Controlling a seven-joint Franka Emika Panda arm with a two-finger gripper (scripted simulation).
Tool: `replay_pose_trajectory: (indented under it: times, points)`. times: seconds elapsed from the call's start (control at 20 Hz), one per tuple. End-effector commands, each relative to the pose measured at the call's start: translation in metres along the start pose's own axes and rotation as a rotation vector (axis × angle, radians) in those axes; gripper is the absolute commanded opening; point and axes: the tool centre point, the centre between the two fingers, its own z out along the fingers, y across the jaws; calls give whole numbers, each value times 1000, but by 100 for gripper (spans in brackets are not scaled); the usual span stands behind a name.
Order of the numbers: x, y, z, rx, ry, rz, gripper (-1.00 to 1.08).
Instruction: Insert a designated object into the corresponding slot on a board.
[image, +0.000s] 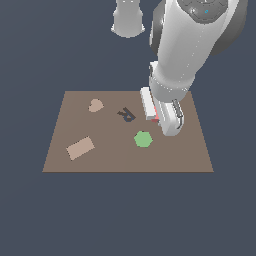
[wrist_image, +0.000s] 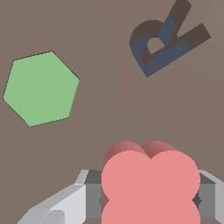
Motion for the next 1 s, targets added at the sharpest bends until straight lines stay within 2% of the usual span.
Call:
replay_pose_trajectory:
  times: [0.0, 0.45, 0.95]
  points:
    - [-2, 5, -1, 1, 0, 73, -100]
    - [-9, 16, -2, 0, 0, 240, -100]
    - [-11, 19, -2, 0, 0, 290, -100]
